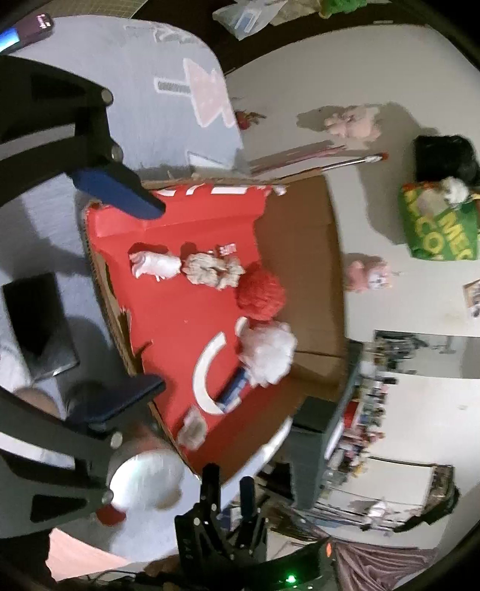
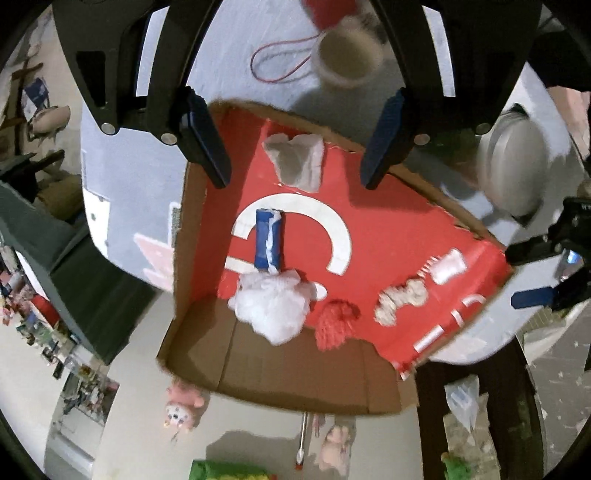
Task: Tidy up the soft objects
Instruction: 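Withdraw both tools from the box back toward the table items, then grasp the black fuzzy pom with the left tool while the right tool grasps the beige sponge, then carry the black pom and beige sponge into the box and open both tools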
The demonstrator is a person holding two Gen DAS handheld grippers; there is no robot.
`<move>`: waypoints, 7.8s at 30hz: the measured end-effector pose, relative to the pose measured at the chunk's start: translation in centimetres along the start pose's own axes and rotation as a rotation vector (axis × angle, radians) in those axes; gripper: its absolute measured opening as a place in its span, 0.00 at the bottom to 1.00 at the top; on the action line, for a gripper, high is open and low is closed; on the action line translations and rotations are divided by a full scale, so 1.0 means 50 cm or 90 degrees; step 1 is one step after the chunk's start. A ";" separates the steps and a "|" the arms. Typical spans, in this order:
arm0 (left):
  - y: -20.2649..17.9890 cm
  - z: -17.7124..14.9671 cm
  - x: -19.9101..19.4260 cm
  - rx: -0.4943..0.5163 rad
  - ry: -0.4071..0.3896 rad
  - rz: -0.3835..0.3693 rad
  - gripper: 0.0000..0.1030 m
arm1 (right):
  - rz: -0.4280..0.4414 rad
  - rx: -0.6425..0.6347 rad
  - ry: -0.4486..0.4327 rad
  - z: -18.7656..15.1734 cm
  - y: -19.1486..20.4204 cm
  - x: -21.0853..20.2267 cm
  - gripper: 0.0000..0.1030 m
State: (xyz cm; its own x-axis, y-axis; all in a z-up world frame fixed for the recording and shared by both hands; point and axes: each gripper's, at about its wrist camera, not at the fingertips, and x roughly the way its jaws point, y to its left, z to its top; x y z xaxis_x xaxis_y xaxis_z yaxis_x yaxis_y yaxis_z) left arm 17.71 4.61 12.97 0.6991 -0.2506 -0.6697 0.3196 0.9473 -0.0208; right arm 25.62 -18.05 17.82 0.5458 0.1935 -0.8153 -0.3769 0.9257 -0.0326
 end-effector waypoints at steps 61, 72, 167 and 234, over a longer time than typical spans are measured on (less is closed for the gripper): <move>-0.071 -0.316 -0.036 -0.059 0.013 0.036 0.72 | 0.135 0.046 -0.103 -0.271 0.253 0.032 0.84; -0.093 -0.314 -0.013 -0.020 0.036 -0.043 0.30 | 0.160 -0.011 -0.075 -0.261 0.285 0.062 0.44; 0.057 -0.017 0.055 0.128 0.004 -0.110 0.23 | 0.145 -0.032 -0.071 -0.089 -0.077 0.012 0.15; -0.019 0.111 0.237 0.123 0.163 -0.029 0.63 | 0.122 -0.021 0.106 0.128 -0.039 0.173 0.60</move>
State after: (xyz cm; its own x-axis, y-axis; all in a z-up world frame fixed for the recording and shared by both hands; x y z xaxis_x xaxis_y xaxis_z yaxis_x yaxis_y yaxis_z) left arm 29.22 -0.36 9.18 0.5053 -0.2105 -0.8369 0.4795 0.8748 0.0695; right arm 35.86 -16.10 14.52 0.3323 0.3057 -0.8923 -0.4878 0.8654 0.1148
